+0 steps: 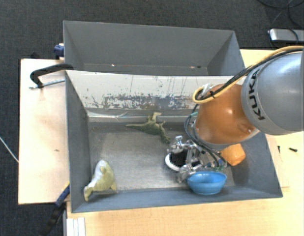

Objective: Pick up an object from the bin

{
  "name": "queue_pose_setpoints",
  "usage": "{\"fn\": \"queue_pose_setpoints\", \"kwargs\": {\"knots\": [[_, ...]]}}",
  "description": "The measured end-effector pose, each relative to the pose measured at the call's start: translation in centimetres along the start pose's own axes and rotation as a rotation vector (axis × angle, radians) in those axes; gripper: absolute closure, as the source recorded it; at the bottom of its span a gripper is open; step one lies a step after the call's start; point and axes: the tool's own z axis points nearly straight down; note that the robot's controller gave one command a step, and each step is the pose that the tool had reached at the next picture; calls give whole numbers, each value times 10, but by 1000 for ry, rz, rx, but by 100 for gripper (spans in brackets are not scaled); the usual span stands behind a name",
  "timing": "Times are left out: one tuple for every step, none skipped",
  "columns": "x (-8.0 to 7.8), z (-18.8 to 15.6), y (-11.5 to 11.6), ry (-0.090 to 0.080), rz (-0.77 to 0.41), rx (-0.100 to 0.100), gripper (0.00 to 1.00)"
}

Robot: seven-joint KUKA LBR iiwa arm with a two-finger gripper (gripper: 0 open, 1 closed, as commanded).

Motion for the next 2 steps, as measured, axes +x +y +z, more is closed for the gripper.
{"fn": "queue_pose_setpoints", "kwargs": {"knots": [[-12,2,-13,17,-84,-16,100],[-15,-131,-14,7,-451,-1,100]]}}
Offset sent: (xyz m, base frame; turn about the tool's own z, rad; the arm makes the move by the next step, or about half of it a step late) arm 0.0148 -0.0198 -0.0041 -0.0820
